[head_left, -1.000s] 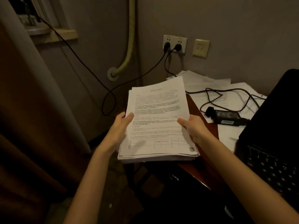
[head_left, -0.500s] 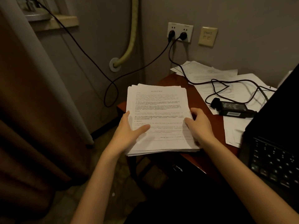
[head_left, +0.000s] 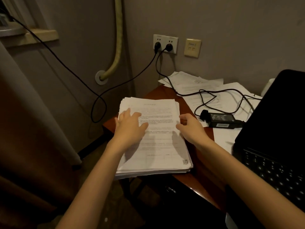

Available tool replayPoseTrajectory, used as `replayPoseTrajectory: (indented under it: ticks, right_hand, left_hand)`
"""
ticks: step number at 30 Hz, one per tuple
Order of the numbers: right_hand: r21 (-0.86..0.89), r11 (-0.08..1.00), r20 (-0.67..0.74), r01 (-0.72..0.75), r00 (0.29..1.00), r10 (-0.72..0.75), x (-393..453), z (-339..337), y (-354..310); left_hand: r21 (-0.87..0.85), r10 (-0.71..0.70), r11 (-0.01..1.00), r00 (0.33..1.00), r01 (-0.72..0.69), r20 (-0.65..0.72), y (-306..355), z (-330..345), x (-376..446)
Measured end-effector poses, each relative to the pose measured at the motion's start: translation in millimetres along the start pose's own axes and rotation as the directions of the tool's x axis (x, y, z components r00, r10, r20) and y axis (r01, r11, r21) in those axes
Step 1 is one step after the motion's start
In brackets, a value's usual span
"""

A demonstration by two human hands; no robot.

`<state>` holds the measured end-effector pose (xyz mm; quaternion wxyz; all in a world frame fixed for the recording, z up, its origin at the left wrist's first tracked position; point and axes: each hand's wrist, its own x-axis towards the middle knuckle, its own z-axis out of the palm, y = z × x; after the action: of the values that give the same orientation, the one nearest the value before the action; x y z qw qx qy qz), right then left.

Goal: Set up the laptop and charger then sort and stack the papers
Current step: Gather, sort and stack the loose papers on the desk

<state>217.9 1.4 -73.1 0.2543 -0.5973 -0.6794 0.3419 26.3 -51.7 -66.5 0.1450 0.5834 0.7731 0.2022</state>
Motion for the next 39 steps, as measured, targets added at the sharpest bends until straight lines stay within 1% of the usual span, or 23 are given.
replayPoseTrajectory:
  ticks: [2,4,10,12,14,15,17,19,21,24,26,28,29,31,33,35,37,39]
  right_hand:
    - [-0.067,0.998,0.008,0.022,1.0,-0.021,16,-8,1]
    - [-0.149,0.989,0.007,0.02,1.0,-0.019,34,-16,2]
    - [-0.398,0.916,-0.01,0.038,0.999,-0.046,92,-21,13]
    - [-0.482,0.875,-0.012,0.042,0.998,-0.054,109,-19,17]
    - [-0.578,0.815,-0.01,0.053,0.997,-0.072,122,-18,20]
    - [-0.631,0.774,-0.011,0.055,0.997,-0.08,128,-18,22]
    - [-0.711,0.702,-0.023,0.037,0.997,-0.076,140,-23,23]
    - [-0.734,0.679,-0.025,-0.003,0.999,-0.023,150,-31,21]
    - [-0.744,0.668,-0.001,-0.015,1.0,0.022,157,-38,18]
    - [-0.746,0.665,0.009,-0.042,0.997,0.074,164,-44,13]
    - [-0.742,0.667,0.003,-0.066,0.995,0.101,169,-43,13]
    - [-0.748,0.658,0.0,-0.085,0.992,0.127,173,-39,12]
    - [-0.749,0.655,-0.007,-0.102,0.989,0.146,176,-36,10]
    - [-0.746,0.648,-0.025,-0.151,0.98,0.2,178,-32,7]
    - [-0.742,0.643,-0.056,-0.189,0.974,0.221,179,-28,4]
    - [-0.726,0.651,-0.107,-0.222,0.971,0.212,179,-26,4]
    - [-0.718,0.654,-0.142,-0.238,0.97,0.197,178,-26,5]
    - [-0.76,0.613,-0.125,-0.215,0.974,0.187,179,-27,5]
  left_hand:
    - [-0.083,0.097,0.992,0.995,-0.094,0.035,21,3,24]
    - [-0.105,0.155,0.983,0.987,-0.15,0.041,44,12,50]
    - [-0.15,0.172,0.974,0.985,-0.168,0.014,89,46,118]
    - [-0.211,0.147,0.966,0.989,-0.151,-0.033,95,58,134]
    - [-0.244,0.079,0.964,0.992,-0.102,-0.101,101,66,148]
    - [-0.234,0.04,0.97,0.991,-0.07,-0.129,104,69,155]
    - [-0.183,-0.012,0.983,0.99,-0.014,-0.141,111,72,167]
    - [-0.141,-0.024,0.99,0.988,0.002,-0.15,113,77,175]
    - [-0.136,-0.011,0.99,0.979,-0.017,-0.202,111,86,179]
    - [-0.194,0.007,0.979,0.951,-0.07,-0.309,106,95,182]
    - [-0.261,-0.004,0.961,0.939,-0.092,-0.344,103,95,183]
    - [-0.362,0.012,0.92,0.932,-0.151,-0.361,99,95,184]
    - [-0.425,0.033,0.883,0.929,-0.201,-0.369,98,94,183]
    - [-0.584,0.038,0.771,0.933,-0.256,-0.359,97,94,180]
    - [-0.739,-0.013,0.638,0.956,-0.218,-0.293,99,92,178]
    - [-0.823,-0.048,0.541,0.971,-0.173,-0.235,101,90,177]
    - [-0.864,-0.057,0.485,0.981,-0.135,-0.185,103,91,178]
    - [-0.888,-0.061,0.447,0.987,-0.105,-0.148,103,92,179]
